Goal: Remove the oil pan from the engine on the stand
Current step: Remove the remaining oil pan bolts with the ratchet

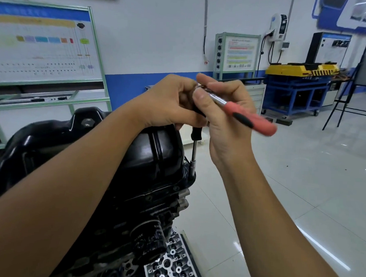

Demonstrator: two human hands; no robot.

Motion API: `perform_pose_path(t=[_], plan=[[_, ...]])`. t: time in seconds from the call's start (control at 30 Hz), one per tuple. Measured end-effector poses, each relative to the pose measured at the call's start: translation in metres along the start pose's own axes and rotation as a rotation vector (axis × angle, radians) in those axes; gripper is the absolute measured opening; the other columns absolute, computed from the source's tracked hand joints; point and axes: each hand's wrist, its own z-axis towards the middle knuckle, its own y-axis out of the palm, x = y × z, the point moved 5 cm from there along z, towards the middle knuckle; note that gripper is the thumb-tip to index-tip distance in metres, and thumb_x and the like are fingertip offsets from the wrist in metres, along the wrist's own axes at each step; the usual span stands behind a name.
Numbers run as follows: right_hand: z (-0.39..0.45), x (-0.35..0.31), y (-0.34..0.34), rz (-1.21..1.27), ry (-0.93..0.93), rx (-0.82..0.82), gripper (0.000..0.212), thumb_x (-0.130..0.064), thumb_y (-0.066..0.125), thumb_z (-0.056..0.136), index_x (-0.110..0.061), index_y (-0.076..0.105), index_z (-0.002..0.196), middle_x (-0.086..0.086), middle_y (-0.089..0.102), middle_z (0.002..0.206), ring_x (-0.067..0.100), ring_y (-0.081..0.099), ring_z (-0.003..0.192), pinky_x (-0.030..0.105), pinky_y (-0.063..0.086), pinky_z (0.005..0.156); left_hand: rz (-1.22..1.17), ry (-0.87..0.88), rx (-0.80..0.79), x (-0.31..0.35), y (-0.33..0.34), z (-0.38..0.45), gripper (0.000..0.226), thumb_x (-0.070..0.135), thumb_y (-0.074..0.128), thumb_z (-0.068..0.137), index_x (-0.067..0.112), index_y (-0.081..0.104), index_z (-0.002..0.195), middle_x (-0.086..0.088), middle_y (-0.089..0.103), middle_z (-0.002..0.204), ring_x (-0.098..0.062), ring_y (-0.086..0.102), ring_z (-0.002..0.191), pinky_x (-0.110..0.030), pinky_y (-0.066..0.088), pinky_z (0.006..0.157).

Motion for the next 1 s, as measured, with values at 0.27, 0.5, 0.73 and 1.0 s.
perform_pose_path(t=[0.27,0.5,0.73,1.0], plan=[[0.006,0.012,0.01,0.215,0.194,0.048,0.009,-0.005,0.059,0.102,-0.012,0.054,0.099,0.012,0.074,0.114,0.038,0.072,0.108,0.052,0.062,0.074,-0.028,-0.047,0.016,-0.001,-0.002,0.0,0.042,0.002,0.085,0.081,-0.004,0.064,0.116,-0.013,0.069,0.08,-0.018,0.063,0.06,-0.03,0.054,0.055],[0.011,0.016,0.015,0.161,0.135,0.022,0.02,0.0,0.064,0.098,-0.013,0.057,0.11,0.009,0.075,0.114,0.029,0.073,0.098,0.049,0.062,0.076,-0.022,0.022,0.039,0.005,-0.001,0.001,0.027,-0.001,0.079,0.082,0.007,0.071,0.106,-0.023,0.071,0.09,-0.038,0.068,0.075,-0.045,0.06,0.067],[0.007,0.017,0.005,0.245,0.189,-0.019,0.004,-0.01,0.061,0.101,-0.012,0.058,0.1,0.011,0.072,0.127,0.039,0.071,0.103,0.038,0.053,0.053,-0.008,-0.005,0.029,0.001,0.0,0.001,0.026,0.0,0.082,0.083,-0.002,0.068,0.105,-0.003,0.071,0.075,-0.025,0.067,0.064,-0.033,0.057,0.058],[0.01,0.019,0.012,0.259,0.187,0.023,0.011,-0.015,0.058,0.104,-0.01,0.059,0.113,0.016,0.073,0.122,0.033,0.073,0.107,0.049,0.061,0.089,0.033,-0.011,0.032,0.003,-0.001,-0.001,0.019,-0.002,0.079,0.081,-0.001,0.074,0.099,0.004,0.068,0.069,-0.012,0.063,0.061,-0.028,0.053,0.059]])
